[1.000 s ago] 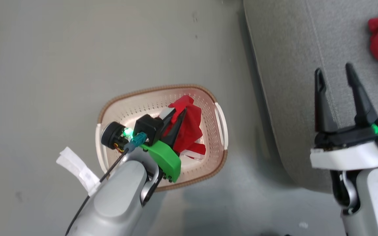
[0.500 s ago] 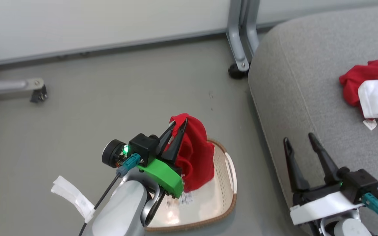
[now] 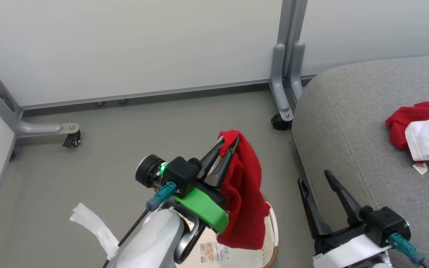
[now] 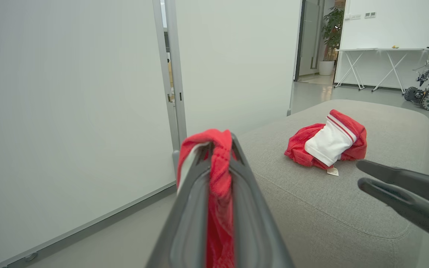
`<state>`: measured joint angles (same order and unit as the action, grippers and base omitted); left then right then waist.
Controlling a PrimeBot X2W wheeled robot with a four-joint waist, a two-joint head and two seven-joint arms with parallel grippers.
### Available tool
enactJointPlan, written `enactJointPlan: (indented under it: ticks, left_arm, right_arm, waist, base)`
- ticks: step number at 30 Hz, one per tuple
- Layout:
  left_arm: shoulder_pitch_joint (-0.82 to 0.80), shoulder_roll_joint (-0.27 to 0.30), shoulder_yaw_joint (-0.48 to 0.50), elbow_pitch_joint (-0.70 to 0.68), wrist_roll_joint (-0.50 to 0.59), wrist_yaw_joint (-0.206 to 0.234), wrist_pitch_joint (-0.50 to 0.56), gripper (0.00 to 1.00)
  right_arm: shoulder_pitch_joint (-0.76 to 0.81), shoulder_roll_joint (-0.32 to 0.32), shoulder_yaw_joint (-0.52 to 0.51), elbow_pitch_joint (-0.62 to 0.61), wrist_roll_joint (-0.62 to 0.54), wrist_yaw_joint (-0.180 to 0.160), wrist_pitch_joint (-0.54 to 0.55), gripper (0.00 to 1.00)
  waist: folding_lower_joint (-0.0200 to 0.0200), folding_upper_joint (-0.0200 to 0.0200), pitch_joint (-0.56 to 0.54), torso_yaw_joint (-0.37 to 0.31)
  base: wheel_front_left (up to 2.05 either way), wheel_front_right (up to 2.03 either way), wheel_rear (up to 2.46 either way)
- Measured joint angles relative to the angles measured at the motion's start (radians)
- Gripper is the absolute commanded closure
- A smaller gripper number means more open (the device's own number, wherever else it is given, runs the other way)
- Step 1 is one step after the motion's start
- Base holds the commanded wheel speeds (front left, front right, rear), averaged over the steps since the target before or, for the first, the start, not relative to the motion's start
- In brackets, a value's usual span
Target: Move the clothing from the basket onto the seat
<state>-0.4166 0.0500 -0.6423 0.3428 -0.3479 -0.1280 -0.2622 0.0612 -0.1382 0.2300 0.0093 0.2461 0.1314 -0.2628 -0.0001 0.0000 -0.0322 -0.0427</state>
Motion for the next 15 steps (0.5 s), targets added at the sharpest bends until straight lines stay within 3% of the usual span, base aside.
enactJointPlan:
  ticks: [10, 15]
  left_arm:
    - [-0.027, 0.000, -0.131, -0.066, -0.064, -0.001, 0.000, 1.00]
    - [-0.054, 0.000, -0.190, -0.089, -0.103, -0.001, 0.000, 1.00]
  right_arm:
    - [-0.047, 0.002, 0.111, 0.033, 0.021, 0.000, 0.000, 0.00]
    - [-0.069, -0.010, 0.146, 0.125, 0.002, 0.000, 0.000, 0.00]
  waist:
    - [0.0000, 0.0000, -0.003, 0.035]
    - [0.0000, 0.0000, -0.003, 0.046]
  base:
    - [0.00, 0.00, 0.00]
    - [0.00, 0.00, 0.00]
